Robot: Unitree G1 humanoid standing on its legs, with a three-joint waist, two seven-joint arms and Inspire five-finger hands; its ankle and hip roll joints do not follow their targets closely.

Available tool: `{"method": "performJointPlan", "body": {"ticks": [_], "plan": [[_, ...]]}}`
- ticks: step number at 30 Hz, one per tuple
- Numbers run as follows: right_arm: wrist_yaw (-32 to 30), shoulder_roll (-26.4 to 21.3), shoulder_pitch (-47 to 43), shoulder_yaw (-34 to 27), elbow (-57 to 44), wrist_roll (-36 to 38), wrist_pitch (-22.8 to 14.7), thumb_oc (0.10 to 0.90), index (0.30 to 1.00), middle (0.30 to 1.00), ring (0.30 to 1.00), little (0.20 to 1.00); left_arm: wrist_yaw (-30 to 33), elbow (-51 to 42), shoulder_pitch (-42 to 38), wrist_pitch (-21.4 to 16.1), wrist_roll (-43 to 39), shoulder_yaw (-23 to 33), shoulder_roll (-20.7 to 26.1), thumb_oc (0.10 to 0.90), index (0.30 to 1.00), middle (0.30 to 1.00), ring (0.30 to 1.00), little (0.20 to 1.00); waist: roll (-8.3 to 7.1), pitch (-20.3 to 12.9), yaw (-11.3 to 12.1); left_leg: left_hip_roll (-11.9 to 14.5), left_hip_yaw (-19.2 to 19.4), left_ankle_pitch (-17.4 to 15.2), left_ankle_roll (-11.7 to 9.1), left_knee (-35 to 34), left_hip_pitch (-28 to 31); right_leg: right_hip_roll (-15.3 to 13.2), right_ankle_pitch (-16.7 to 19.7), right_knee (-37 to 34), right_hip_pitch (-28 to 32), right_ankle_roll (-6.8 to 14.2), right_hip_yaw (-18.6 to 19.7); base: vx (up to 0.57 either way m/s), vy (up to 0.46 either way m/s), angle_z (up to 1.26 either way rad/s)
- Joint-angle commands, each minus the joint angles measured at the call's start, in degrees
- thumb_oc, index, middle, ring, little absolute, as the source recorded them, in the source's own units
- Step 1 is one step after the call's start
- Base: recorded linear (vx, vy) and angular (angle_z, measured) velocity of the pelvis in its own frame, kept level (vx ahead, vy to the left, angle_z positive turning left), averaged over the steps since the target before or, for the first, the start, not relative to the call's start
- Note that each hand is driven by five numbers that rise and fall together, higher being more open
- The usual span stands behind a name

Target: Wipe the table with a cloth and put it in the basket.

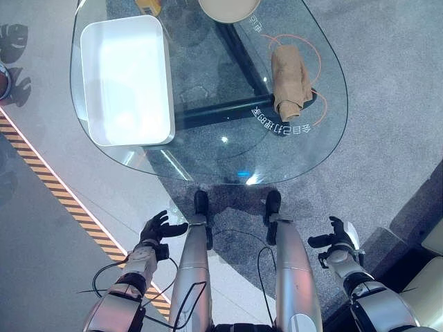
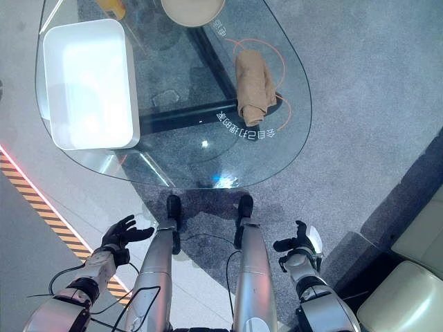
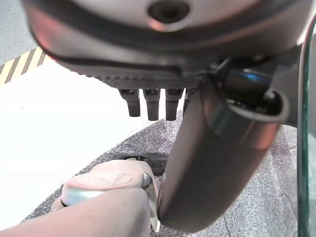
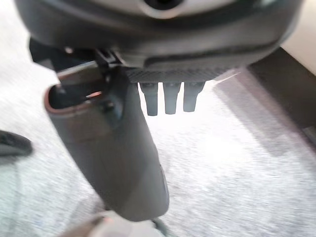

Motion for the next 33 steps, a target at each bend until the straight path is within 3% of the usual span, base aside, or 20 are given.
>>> {"method": "performJointPlan", "body": {"ticks": [1,8,14,20,33], "plan": [[-5.92,-3.77,2.49,-3.65,-4.6,5.4,-3.71,0.8,0.9,0.9,0.9,0.9,1.72,-0.25,3.32,-1.18,-2.11,1.25,2.79,0.8,0.9,0.9,0.9,0.9,-0.46,-0.51,0.2,-4.16,0.42,-1.54,3.94,5.64,-2.84,3.67,-0.8,0.57,1.62,-2.72,-0.26,0.0,0.0,0.0],[-12.13,-8.14,-2.52,-7.43,-16.82,12.01,-8.88,0.8,0.9,0.9,0.9,0.9,1.86,-0.9,3.47,-0.51,-2.04,0.55,3.39,0.8,0.9,0.9,0.9,0.9,-1.28,-0.51,0.56,-4.18,0.38,-1.64,3.77,5.35,-1.87,3.5,-0.61,-0.36,3.1,-2.75,-0.89,0.01,-0.005,0.01],[-17.31,-10.98,-9.11,-7.79,-25.79,13.86,-10.16,0.8,0.9,0.9,0.9,0.9,2.34,-0.55,2.57,-0.12,-2.36,-0.42,3.46,0.8,0.9,0.9,0.9,0.9,-1.33,-0.51,0.88,-4.39,0.48,-1.74,3.71,4.97,-1.37,3.31,-0.48,-1.06,3.64,-2.81,-1.26,0.0,0.001,0.01],[-21.72,-13.42,-16.71,-5.08,-32.32,8.88,-8.1,0.8,0.9,0.9,0.9,0.9,1.9,0.16,1.19,0.07,-3.29,-1.57,3.43,0.8,0.9,0.9,0.9,0.9,-0.82,-0.51,1.21,-4.69,0.53,-1.51,3.85,3.91,-0.98,3.24,-0.43,-2.17,3.9,-2.78,-1.48,0.0,0.015,0.0],[-21.63,-13.96,-26.98,1.49,-37.66,6.73,-3.92,0.8,0.9,0.9,0.9,0.9,1.34,-0.22,0.91,0.01,-3.55,-2.54,2.39,0.8,0.9,0.9,0.9,0.9,0.58,-0.51,2.28,-5.38,1.04,-0.99,3.93,1.38,0.48,2.83,-0.6,-4.13,4.89,-3.03,-1.95,0.0,0.021,0.01]]}}
